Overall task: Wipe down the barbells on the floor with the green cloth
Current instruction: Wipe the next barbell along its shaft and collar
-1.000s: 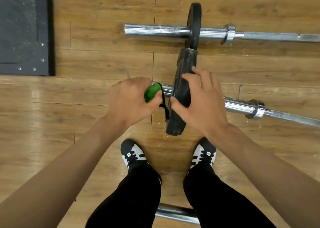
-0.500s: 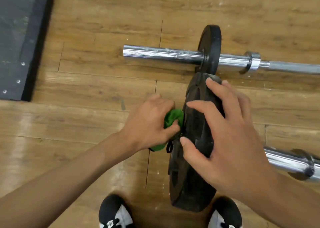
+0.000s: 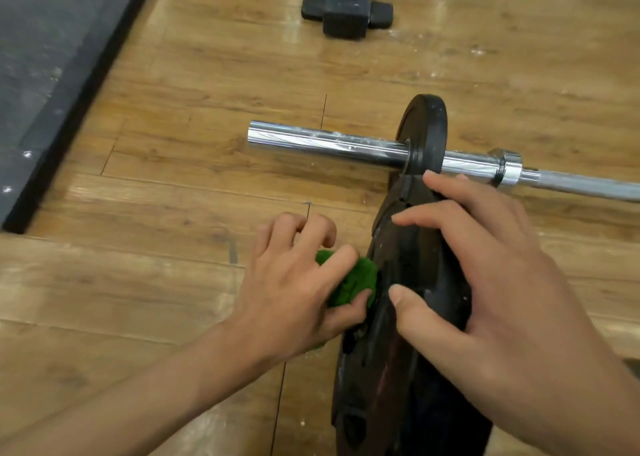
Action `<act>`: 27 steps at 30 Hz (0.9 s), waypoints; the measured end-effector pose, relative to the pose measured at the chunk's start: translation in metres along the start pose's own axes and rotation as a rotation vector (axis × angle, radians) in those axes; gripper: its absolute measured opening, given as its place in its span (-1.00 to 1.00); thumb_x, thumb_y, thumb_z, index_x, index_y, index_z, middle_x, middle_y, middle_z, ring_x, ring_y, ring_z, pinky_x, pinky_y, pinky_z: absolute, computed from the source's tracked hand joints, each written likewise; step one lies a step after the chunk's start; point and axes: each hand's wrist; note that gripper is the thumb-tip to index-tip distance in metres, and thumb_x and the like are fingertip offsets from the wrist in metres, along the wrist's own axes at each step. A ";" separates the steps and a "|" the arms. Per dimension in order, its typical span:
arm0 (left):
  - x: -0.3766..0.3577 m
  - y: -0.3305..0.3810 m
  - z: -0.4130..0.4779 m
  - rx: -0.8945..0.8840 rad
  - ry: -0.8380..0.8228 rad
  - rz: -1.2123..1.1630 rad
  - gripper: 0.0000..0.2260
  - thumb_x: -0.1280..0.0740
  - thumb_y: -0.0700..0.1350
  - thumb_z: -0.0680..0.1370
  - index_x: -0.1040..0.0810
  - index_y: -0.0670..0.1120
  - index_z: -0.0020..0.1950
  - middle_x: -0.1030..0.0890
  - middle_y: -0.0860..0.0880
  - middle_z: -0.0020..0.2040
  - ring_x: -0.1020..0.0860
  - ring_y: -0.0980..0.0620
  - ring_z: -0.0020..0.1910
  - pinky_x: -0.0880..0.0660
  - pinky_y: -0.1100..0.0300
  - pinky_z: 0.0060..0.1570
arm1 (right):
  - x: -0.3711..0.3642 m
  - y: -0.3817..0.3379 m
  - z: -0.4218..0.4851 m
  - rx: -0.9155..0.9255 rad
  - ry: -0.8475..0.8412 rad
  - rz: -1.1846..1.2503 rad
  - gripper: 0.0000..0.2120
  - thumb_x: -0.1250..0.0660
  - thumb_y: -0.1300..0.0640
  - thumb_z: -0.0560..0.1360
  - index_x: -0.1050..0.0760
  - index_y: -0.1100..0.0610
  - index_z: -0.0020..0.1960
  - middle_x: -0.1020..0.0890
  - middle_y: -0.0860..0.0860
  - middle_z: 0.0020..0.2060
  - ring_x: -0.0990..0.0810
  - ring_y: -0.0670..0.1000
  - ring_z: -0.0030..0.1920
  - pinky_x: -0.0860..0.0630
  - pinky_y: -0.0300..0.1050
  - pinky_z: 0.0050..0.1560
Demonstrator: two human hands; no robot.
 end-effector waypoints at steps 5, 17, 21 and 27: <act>-0.004 0.004 -0.017 0.004 -0.116 0.026 -0.62 -0.19 0.16 0.70 -0.63 -0.11 0.12 -0.60 -0.12 0.11 -0.52 -0.18 0.07 -0.32 -0.03 0.02 | 0.008 0.001 0.010 -0.012 -0.030 -0.092 -0.41 -0.14 -0.34 0.36 -0.50 -0.16 0.31 -0.36 -0.22 0.45 -0.24 -0.12 0.50 -0.16 -0.38 0.30; -0.016 0.013 -0.013 0.073 -0.108 0.027 -0.58 -0.05 0.09 0.67 -0.63 -0.11 0.04 -0.59 -0.13 0.01 -0.53 -0.21 -0.06 -0.45 -0.08 -0.08 | -0.011 -0.032 -0.010 0.132 -0.027 -0.520 -0.53 -0.17 -0.14 0.41 -0.68 0.04 0.13 -0.58 0.09 0.38 -0.44 0.19 0.48 -0.34 0.37 0.45; -0.024 0.029 -0.016 0.096 -0.086 0.108 -0.56 0.05 0.03 0.70 -0.60 -0.09 0.04 -0.57 -0.12 0.01 -0.52 -0.21 -0.03 -0.43 -0.09 -0.08 | -0.011 -0.028 -0.008 0.117 0.036 -0.434 -0.46 -0.16 -0.08 0.36 -0.61 0.07 0.24 -0.55 0.09 0.40 -0.43 0.16 0.46 -0.35 0.31 0.46; -0.027 -0.009 -0.012 0.007 -0.091 0.029 -0.65 -0.22 0.18 0.65 -0.56 -0.08 -0.06 -0.54 -0.08 -0.09 -0.45 -0.10 -0.18 -0.36 0.04 -0.31 | -0.012 -0.028 -0.009 0.142 0.047 -0.436 -0.48 -0.12 -0.04 0.41 -0.62 0.08 0.25 -0.59 0.09 0.35 -0.42 0.19 0.48 -0.33 0.24 0.43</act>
Point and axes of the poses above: each hand's wrist, its own z-axis towards the middle knuckle, its own x-axis out of the back of the hand, y = z × x
